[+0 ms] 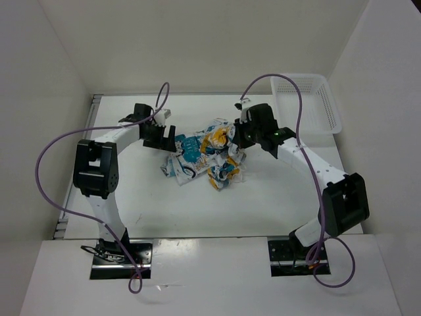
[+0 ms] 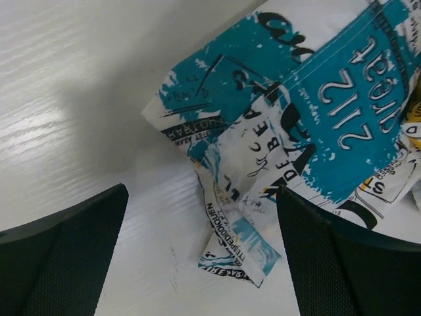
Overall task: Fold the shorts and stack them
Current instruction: Move the shorts to the center of the board
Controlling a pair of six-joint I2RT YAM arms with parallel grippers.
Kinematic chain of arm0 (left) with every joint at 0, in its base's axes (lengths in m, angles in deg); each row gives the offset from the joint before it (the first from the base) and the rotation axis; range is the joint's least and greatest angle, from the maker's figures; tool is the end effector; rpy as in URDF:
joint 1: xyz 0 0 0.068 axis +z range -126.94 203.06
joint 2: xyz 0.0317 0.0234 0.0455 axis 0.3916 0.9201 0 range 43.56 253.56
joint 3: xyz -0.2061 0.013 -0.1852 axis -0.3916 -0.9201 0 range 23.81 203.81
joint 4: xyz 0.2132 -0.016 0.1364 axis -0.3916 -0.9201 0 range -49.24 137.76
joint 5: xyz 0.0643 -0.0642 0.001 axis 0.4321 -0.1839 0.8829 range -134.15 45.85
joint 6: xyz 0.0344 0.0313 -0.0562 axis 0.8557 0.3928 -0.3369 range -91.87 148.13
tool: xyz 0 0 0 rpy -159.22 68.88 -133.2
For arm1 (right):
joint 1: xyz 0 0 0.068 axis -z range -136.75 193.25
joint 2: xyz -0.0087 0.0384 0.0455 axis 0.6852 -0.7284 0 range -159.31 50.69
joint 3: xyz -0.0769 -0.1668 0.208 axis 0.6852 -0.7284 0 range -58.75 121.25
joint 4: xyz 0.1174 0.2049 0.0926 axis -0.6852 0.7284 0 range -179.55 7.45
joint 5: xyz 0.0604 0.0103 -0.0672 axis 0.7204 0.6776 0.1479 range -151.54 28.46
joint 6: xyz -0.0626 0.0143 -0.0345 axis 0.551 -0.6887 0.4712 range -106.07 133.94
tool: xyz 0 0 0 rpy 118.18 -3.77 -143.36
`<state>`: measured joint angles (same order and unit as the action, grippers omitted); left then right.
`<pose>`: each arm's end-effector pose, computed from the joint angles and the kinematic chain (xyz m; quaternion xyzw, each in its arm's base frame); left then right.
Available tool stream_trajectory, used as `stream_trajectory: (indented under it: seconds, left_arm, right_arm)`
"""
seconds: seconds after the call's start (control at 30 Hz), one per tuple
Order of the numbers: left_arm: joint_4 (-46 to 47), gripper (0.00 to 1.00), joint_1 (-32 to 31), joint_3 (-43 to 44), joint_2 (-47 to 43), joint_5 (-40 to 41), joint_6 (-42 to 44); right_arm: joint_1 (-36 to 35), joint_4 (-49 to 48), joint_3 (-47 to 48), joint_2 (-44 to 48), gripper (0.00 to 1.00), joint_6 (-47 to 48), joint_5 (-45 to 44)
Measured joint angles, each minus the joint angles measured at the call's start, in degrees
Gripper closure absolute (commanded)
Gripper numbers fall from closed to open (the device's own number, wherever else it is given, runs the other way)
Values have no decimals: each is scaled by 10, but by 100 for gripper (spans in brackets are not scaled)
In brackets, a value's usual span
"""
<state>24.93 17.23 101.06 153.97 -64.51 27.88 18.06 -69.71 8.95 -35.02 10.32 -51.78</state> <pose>0.4135 -0.0633 0.1777 0.0974 0.9376 -0.1840 0.2785 0.3115 0.1580 0.2834 -0.2042 0.8721 0.1830 0.4052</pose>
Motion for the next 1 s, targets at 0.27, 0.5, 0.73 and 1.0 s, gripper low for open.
stream_trajectory:
  seconds: [0.27,0.5,0.73,1.0]
  left_arm:
    - [6,16,-15,33,9,-20,0]
    - [2,29,-17,37,41,-47,-1]
    - [-10,62,-17,50,58,-68,-1]
    - [-31,100,-2,137,57,-99,0]
  right_arm:
    - [1,-12,-16,17,100,-7,0]
    - [1,-13,-17,19,100,-9,-6]
    - [4,-13,-17,20,100,-10,-9]
    - [30,-7,12,-6,100,-21,-16]
